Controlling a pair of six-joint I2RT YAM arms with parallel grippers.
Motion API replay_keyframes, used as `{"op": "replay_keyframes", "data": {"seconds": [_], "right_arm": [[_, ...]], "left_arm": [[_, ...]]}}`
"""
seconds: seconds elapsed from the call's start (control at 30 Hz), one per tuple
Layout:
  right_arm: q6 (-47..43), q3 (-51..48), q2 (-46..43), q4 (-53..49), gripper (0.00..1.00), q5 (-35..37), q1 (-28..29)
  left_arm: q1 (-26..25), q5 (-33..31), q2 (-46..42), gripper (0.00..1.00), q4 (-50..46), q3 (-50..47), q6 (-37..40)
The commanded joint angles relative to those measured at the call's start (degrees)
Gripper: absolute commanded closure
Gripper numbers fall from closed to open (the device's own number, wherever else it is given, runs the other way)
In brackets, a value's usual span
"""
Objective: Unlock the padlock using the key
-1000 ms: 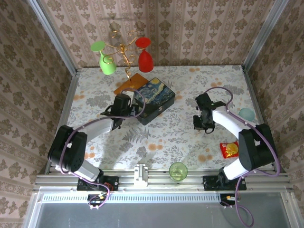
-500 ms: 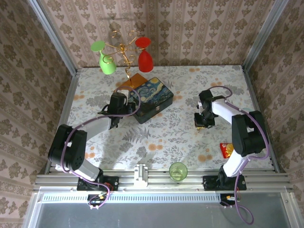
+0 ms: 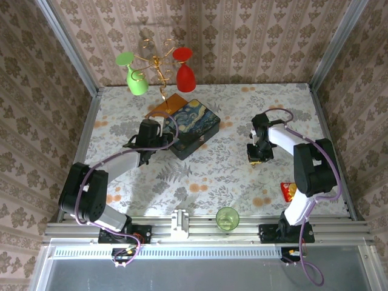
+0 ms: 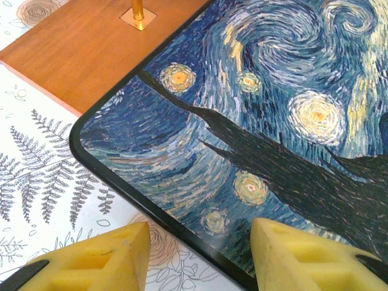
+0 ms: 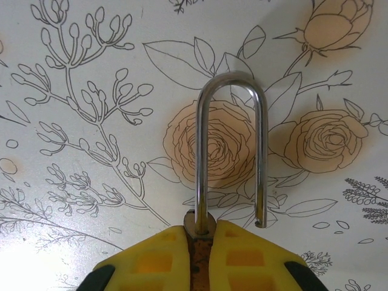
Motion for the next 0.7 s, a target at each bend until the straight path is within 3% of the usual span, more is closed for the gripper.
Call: {"op": "replay_keyframes", "data": {"seconds": [0.0,0.17,0.27,0.53,0.63,0.67], "right_arm": [[-1.4,-0.4,4.1,-3.0,0.92,10.5,-0.6],[-0.7,0.6,0.9,-5.7,0.95,20.6,1.7],[-0.6,3.6,1.6,-9.4,0.89,26.8,4.2],[-1.4,2.2,7.0,-5.2,0.87,22.4,5.9],[-1.3,1.6,6.2,-4.2,0.74,21.4,6.4],[-1.5,1.5,5.8,-3.8,0.74,20.2,6.3]], "left_arm": [[-0.6,1.2,-1.0,0.53,-4.2,-1.7,-0.4],[-0.8,1.0,-1.2,0.53,-4.9,-1.5,-0.1],[-0.9,1.0,-1.3,0.52,-4.8,-1.6,-0.2],[-0.9,1.2,-0.9,0.51,-4.1,-2.3,-0.2],[-0.8,1.3,-0.8,0.51,-4.0,-2.4,-0.3],[-0.9,1.4,-0.9,0.51,-4.0,-2.4,-0.4]]}}
